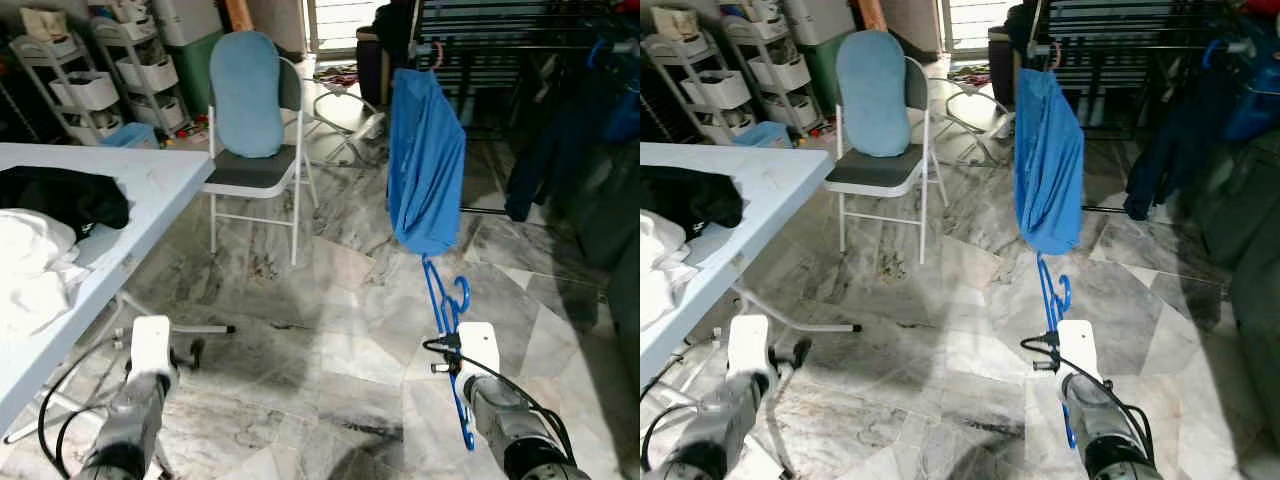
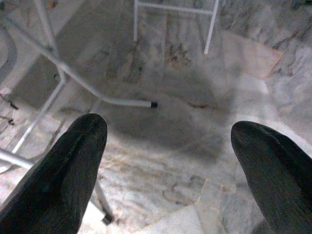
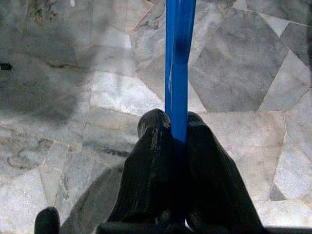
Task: Hang hanger
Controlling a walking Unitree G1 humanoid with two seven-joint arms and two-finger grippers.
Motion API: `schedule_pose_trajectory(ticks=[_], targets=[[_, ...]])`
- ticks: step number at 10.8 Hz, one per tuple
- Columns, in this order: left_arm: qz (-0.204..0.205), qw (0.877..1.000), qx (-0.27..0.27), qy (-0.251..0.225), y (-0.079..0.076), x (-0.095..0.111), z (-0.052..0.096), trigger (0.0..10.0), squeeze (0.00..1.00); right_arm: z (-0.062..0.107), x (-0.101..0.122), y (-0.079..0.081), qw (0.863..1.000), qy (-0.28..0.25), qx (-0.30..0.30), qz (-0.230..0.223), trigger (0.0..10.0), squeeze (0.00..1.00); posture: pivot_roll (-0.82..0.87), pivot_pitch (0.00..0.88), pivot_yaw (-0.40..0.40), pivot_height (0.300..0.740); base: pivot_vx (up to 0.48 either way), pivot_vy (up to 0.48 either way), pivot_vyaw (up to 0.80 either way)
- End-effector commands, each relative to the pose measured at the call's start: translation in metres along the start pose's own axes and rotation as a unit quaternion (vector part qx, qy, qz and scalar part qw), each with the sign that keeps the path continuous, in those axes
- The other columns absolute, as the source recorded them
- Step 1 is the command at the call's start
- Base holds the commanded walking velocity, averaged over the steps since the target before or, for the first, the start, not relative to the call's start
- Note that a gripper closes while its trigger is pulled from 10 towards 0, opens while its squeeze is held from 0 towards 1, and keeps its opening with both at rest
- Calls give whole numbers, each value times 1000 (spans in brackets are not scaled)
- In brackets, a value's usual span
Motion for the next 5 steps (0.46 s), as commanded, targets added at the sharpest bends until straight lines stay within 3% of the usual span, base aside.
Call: schedule_pose_trajectory(ticks=[1,3,5], targets=[[-1,1000,0,-12,4,7,-1,10000,0,-2,10,3,1000,-16,1,1,10000,0,-154,0,95,740,0,0,0],[3,999,-16,-28,-5,14,-4,10000,0,-3,13,4,1000,-20,3,7,10000,0,-156,0,92,740,0,0,0],[5,999,-20,-29,-6,14,-4,10000,0,-3,12,2,1000,-20,1,9,10000,0,-159,0,94,740,263,0,0]])
Point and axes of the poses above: a point about 5 cm out from each wrist's last joint towards the gripper, its own z axis pointing back from the gripper into the wrist, its own x axis along the axis of the wrist's last joint, y = z × x, the point moved 1 cm from there along -z, pointing out of the wrist towards the gripper, and after that the axes turned 3 degrees about -z, right-handed, at the moved point
